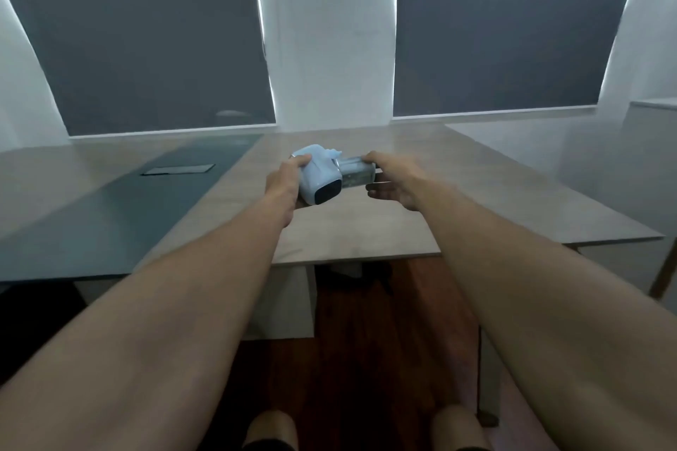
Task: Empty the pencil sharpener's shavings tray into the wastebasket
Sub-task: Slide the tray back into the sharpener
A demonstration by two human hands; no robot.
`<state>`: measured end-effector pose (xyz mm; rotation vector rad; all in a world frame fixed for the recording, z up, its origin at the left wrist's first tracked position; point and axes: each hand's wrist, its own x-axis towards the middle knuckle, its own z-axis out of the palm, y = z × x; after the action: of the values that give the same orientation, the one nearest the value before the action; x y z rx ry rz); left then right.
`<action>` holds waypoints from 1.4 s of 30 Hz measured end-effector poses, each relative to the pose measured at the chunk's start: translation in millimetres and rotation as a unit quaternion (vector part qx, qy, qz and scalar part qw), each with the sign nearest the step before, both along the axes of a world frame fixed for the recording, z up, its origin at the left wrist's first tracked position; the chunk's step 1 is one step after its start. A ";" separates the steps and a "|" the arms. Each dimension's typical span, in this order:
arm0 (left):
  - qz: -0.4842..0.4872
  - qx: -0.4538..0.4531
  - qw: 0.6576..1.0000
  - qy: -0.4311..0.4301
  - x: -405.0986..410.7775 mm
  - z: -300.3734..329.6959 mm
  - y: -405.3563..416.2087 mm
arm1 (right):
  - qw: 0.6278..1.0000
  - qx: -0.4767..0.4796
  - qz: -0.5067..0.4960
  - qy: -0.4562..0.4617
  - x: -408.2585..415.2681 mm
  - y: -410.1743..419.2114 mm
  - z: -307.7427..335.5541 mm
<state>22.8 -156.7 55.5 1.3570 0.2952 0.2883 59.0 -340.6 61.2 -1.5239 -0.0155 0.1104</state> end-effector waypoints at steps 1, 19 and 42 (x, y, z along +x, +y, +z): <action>0.000 -0.001 1.000 -0.004 -3.7 4.0 -1.0 | 1.000 0.002 0.003 -0.002 -3.8 -2.0 3.4; -0.026 0.032 0.999 -0.024 -19.8 26.4 -8.0 | 0.997 0.046 0.039 -0.037 -32.2 -21.7 16.1; 0.121 0.094 0.988 0.012 30.3 -51.2 56.3 | 0.987 -0.097 0.124 0.028 18.4 91.5 -44.5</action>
<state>53.1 -100.4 4.3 1.5124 0.4647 0.5124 77.4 -249.2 16.7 -1.7089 -0.1540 0.3636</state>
